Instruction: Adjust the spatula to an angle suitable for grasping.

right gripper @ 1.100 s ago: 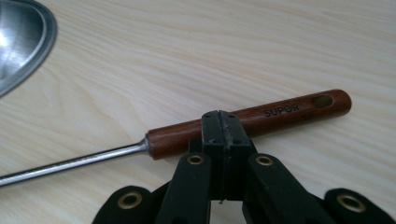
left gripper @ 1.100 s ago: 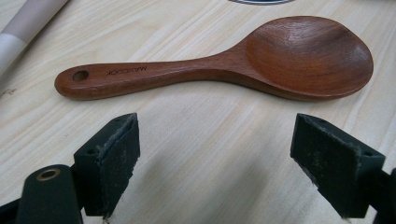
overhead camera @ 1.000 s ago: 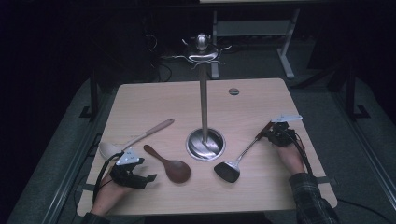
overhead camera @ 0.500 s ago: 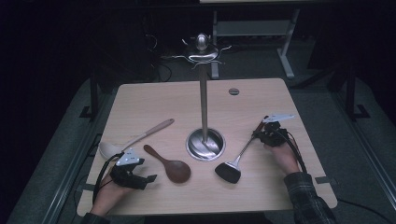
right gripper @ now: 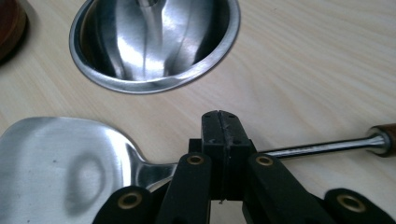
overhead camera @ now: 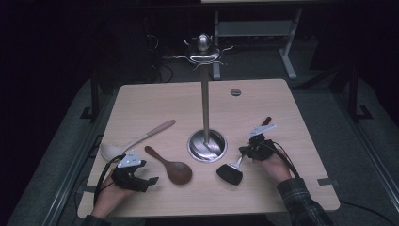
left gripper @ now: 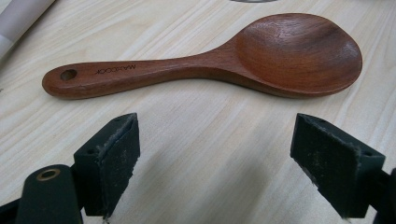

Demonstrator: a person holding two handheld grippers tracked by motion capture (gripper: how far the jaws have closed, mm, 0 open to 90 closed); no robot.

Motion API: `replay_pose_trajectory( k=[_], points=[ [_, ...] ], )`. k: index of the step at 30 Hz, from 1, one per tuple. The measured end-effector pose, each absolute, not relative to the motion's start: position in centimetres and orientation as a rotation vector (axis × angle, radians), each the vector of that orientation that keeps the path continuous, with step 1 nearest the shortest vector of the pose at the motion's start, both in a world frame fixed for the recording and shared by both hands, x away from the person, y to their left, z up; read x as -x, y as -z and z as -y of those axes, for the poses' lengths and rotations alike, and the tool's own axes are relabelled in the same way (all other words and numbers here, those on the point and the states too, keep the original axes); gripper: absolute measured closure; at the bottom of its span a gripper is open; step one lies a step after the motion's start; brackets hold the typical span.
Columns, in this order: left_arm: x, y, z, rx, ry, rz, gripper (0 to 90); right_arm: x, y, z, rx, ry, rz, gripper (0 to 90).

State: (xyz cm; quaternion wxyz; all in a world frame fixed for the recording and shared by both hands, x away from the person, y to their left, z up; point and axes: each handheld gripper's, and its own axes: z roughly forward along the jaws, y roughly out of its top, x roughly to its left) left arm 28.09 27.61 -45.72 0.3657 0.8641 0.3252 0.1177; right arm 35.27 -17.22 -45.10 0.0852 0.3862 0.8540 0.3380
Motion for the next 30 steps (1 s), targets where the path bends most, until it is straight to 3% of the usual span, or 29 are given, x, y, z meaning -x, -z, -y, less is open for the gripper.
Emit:
replay_pose_trajectory(
  k=[13,30],
  points=[
    [-28.1,45.8,-27.7,-2.215,-0.298,-0.836,15.4,-34.2,45.4,17.6,-1.156,-0.99,-2.556,89.8],
    [-28.0,45.7,-27.6,-2.216,-0.294,-0.836,15.4,-31.9,45.5,21.8,-1.251,-0.969,-2.502,89.8]
  ],
)
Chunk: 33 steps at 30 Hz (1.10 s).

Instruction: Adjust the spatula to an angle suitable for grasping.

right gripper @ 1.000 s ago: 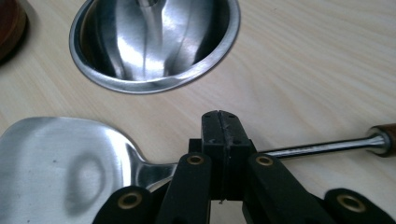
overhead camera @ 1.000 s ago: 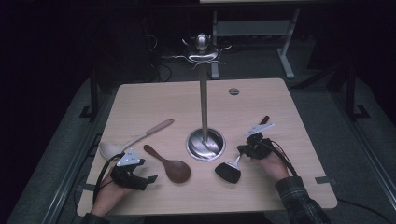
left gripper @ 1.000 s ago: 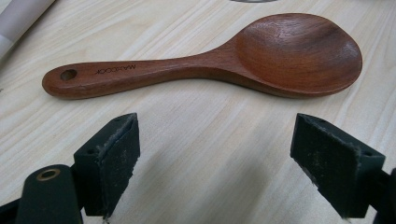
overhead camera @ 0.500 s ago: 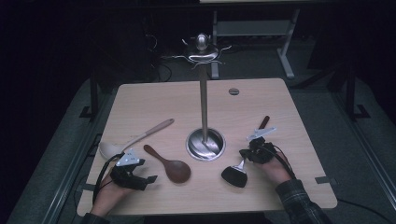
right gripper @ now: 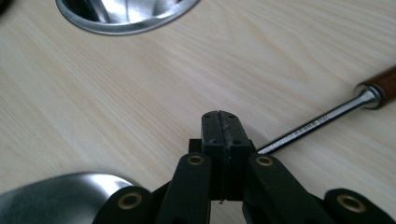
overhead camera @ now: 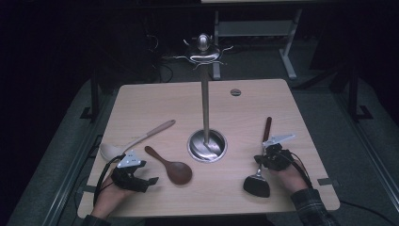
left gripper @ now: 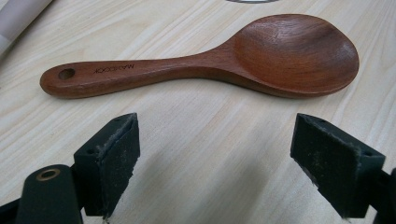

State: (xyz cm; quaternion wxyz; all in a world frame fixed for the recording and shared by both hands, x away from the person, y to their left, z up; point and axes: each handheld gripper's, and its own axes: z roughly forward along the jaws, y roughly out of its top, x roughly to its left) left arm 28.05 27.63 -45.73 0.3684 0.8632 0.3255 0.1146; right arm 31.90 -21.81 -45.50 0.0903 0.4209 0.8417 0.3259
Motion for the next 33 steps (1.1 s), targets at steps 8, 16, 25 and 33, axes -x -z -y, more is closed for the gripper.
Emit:
replay_pose_trajectory(
  k=[8,16,25,33],
  points=[
    [-28.0,45.7,-27.6,-2.216,-0.294,-0.835,15.4,-31.0,45.5,24.3,-1.306,-0.935,-2.456,89.8],
    [-28.0,45.8,-27.5,-2.216,-0.294,-0.83,15.4,-30.8,45.6,26.0,-1.335,-0.907,-2.413,89.8],
    [-28.1,45.9,-27.3,-2.23,-0.289,-0.831,15.4,-33.6,44.3,27.2,-1.372,-0.958,-2.278,89.8],
    [-28.2,46.0,-27.3,-2.23,-0.284,-0.832,15.4,-37.4,44.1,28.6,-1.478,-0.924,-2.157,89.7]
  ],
)
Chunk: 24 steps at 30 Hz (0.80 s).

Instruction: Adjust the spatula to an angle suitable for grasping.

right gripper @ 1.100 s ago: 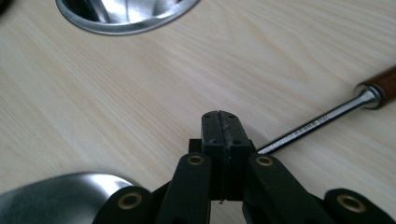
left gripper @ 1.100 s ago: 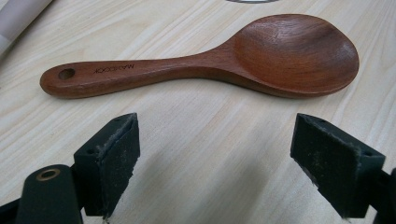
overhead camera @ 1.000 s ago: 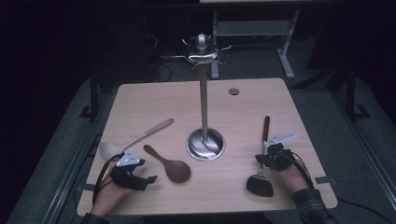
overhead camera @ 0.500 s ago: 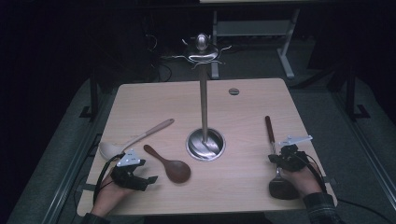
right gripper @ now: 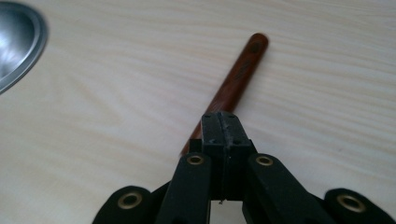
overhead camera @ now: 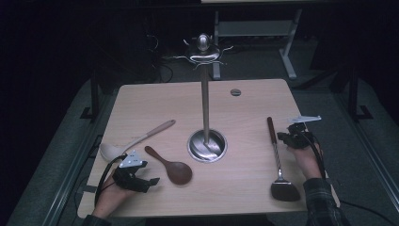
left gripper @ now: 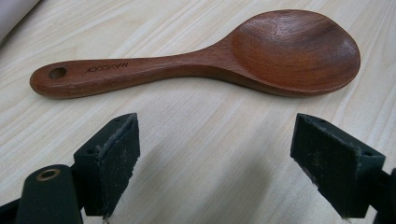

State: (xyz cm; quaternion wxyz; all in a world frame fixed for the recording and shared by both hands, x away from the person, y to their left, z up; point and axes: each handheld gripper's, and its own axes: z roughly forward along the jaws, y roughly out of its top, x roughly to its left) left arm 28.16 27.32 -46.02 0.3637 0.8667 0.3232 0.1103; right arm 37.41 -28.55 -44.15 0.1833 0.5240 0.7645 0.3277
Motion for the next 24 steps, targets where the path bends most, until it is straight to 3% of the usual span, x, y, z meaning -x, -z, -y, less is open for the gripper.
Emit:
replay_pose_trajectory(
  k=[9,24],
  points=[
    [-28.2,46.2,-27.2,-2.244,-0.266,-0.829,15.4,-40.2,46.0,29.5,-1.581,-0.916,-2.111,89.8],
    [-28.2,46.2,-27.2,-2.244,-0.265,-0.83,15.4,-40.4,46.6,28.9,-1.571,-0.949,-2.148,89.8]
  ],
)
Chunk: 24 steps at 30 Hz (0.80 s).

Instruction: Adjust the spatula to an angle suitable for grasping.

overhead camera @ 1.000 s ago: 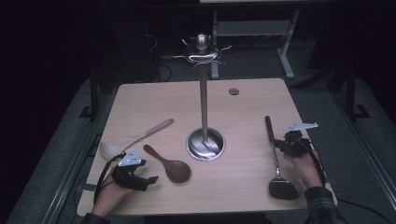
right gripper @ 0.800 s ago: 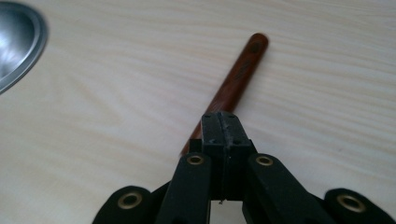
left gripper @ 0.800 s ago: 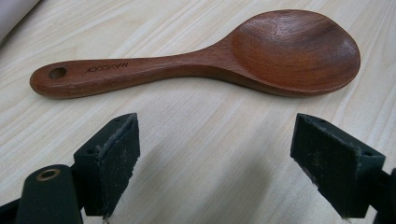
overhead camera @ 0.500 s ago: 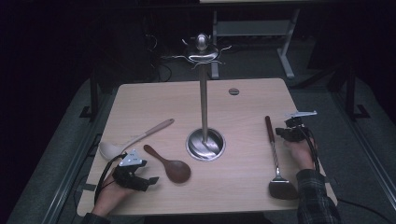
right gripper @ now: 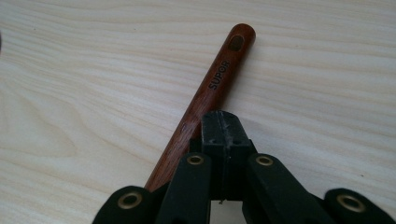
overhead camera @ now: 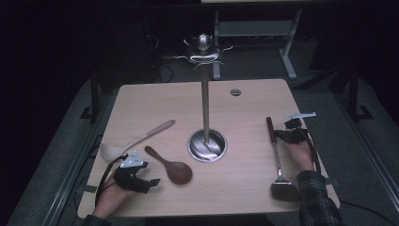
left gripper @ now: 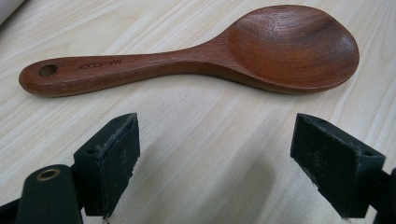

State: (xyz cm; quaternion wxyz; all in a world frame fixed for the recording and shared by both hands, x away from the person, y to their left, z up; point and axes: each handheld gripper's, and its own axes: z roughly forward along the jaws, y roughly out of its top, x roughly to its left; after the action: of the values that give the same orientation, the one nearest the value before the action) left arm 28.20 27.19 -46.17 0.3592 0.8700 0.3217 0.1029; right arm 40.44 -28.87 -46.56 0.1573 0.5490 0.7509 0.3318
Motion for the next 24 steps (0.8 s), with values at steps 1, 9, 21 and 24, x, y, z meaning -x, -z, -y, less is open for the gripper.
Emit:
replay_pose_trajectory(
  k=[1,9,21,24],
  points=[
    [-28.2,46.2,-27.2,-2.243,-0.266,-0.83,15.4,-40.4,46.5,28.8,-1.569,-0.96,-2.155,89.8],
    [-28.2,46.1,-27.2,-2.244,-0.267,-0.83,15.4,-40.5,46.4,27.3,-1.512,-0.951,-2.217,89.8],
    [-28.1,46.1,-27.2,-2.245,-0.267,-0.83,15.4,-40.3,46.2,23.6,-1.395,-0.938,-2.359,89.7],
    [-28.1,46.2,-27.2,-2.241,-0.266,-0.831,15.4,-40.1,46.3,22.6,-1.364,-0.943,-2.395,89.8]
  ],
)
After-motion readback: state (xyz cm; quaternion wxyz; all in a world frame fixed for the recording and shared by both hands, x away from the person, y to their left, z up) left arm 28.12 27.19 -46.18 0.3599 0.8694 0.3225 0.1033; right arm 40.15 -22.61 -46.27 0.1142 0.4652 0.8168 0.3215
